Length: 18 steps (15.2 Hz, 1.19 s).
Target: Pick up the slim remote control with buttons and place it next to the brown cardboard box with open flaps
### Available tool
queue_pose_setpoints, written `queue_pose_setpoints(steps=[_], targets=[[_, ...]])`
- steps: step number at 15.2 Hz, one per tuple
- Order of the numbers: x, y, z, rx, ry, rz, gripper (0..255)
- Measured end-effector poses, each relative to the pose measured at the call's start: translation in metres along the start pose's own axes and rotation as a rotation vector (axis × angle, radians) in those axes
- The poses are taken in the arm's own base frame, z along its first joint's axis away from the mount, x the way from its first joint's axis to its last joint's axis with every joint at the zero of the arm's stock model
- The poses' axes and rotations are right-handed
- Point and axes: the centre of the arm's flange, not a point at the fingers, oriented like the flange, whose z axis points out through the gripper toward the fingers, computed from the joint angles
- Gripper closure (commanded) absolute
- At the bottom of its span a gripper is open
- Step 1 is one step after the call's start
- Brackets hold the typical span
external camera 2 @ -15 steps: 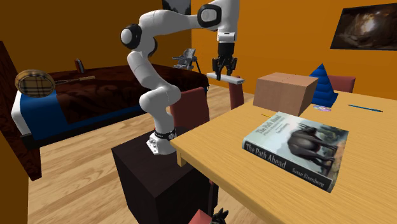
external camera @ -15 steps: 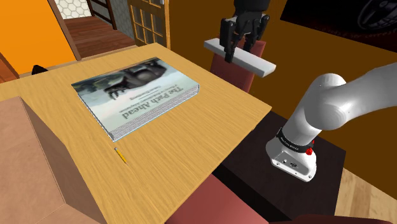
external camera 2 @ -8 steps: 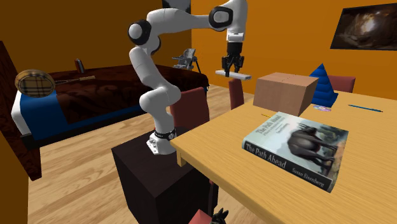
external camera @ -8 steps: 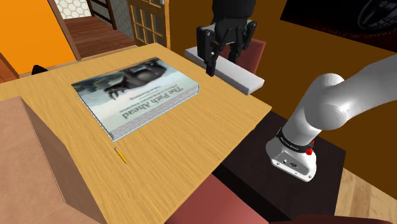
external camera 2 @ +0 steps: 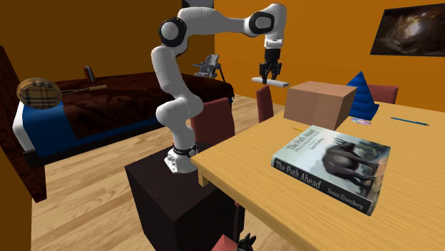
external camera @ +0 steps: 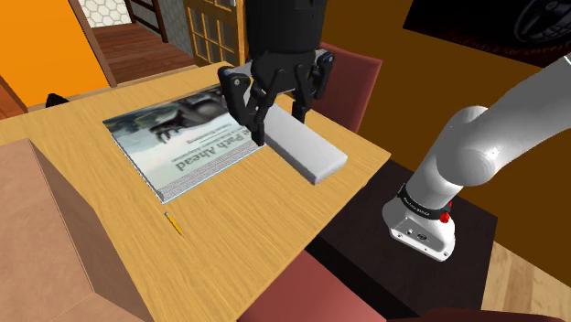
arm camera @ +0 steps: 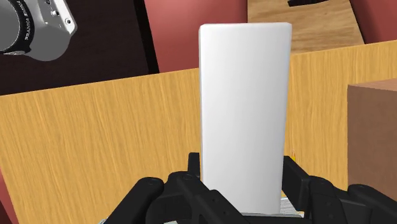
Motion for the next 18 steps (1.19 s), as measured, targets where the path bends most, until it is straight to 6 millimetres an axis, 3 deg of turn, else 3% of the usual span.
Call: queue_pose_setpoints(steps=[9,18], targets=[[-0.035,-0.110,-0.008,0.000,-0.003,-0.005,255],[-0.035,-0.121,0.033,0.002,-0.001,0.001,255]])
